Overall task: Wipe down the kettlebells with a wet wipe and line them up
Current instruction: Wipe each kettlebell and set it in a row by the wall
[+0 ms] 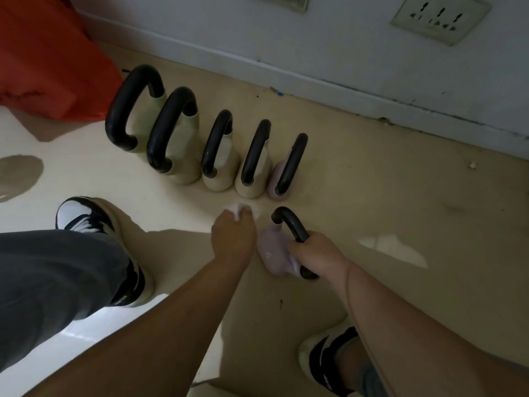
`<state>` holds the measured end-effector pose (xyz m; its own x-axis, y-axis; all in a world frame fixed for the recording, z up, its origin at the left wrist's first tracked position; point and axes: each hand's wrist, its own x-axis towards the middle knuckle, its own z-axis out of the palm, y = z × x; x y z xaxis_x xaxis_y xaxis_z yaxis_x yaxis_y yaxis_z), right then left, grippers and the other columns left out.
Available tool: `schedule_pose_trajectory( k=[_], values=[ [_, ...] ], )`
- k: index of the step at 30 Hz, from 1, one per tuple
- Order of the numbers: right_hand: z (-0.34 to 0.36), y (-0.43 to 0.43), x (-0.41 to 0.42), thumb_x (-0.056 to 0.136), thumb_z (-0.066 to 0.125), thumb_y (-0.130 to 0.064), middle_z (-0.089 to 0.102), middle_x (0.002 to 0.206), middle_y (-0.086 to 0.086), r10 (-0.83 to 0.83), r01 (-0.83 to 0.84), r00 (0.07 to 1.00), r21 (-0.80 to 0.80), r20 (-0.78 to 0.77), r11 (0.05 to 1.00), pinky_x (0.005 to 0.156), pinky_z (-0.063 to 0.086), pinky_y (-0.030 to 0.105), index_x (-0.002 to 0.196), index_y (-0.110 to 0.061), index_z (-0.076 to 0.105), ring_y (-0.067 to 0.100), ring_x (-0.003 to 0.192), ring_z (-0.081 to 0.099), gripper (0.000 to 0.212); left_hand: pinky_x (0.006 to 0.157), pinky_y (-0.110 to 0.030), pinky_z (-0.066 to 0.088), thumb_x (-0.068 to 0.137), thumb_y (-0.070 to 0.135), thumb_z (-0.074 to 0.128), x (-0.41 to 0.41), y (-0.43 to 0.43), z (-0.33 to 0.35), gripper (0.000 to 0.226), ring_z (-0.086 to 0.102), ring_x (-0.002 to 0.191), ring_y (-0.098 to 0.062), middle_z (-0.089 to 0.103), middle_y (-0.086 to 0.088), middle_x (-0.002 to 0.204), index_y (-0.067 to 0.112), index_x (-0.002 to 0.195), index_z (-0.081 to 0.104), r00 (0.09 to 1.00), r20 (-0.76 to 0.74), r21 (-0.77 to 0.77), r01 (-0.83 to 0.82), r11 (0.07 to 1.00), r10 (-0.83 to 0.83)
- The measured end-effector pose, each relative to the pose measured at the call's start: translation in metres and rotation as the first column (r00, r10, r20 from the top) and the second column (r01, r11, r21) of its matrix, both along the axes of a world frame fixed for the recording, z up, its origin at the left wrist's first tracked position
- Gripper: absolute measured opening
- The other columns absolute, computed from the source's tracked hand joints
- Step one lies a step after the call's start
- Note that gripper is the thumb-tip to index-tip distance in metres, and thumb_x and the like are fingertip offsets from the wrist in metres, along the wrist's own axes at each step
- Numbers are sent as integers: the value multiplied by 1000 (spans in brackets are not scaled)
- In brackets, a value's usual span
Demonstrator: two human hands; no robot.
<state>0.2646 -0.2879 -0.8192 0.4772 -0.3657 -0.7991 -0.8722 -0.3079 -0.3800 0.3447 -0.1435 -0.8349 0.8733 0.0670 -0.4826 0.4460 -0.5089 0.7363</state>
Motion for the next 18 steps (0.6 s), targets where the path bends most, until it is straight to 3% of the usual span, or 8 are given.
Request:
schedule_pose_trajectory(
  k=[3,5,7,9,11,14,16,18],
  values=[
    [3,17,2,87,60,-48,66,85,3,116,-115,993,43,-34,992,62,47,32,95,-19,59,19,72,63,31,71,-25,44,102,33,49,-17,-8,-1,26,63,92,-20,63,-1,94,12,98,64,963,-26,-6,269,963,-269],
    [3,30,2,85,62,-52,67,91,2,149,-148,988,15,-46,989,60,47,30,105,-19,57,18,75,65,40,85,-34,54,103,27,44,-29,-8,5,22,66,99,-26,68,-7,104,17,101,64,982,-130,-126,118,985,-134],
    [2,37,1,82,67,-49,68,93,4,112,-108,991,52,-67,993,60,53,31,111,-19,56,19,77,67,43,98,-43,52,104,32,40,-26,-10,10,33,63,111,-34,65,-14,121,12,117,63,932,-344,-177,-187,966,118],
    [4,34,-4,78,68,-51,74,98,9,29,-10,995,187,-98,982,79,63,40,113,-19,62,25,88,72,48,98,-48,52,103,34,39,-16,-16,23,43,61,113,-40,63,-17,125,6,130,57,840,-509,-242,-348,906,187],
    [13,26,-11,84,59,-64,76,107,16,-158,187,981,324,-113,927,98,57,48,111,-24,68,31,102,73,49,99,-52,52,101,28,40,-8,-23,33,36,63,99,-36,64,-17,108,4,121,57,761,-617,-301,-461,835,198],
    [24,16,-18,96,34,-75,71,110,16,-430,437,895,427,-119,792,93,58,46,105,-39,62,35,105,72,46,99,-48,52,101,14,38,-3,-45,53,20,57,86,-30,55,-15,92,1,97,52,709,-692,-323,-473,820,136],
    [21,15,-20,98,27,-74,64,98,-1,-447,445,889,428,-102,787,90,60,46,101,-48,55,33,101,73,39,86,-39,55,101,12,36,-10,-58,58,29,56,84,-29,53,-15,95,-3,119,54,739,-670,-360,-415,835,79],
    [19,16,-20,98,25,-75,65,100,-8,-421,419,902,424,-95,803,89,62,47,106,-51,58,30,95,75,41,78,-35,50,103,19,36,-17,-72,49,41,61,92,-33,58,-15,104,-2,135,49,808,-585,-363,-331,871,63]
  ],
)
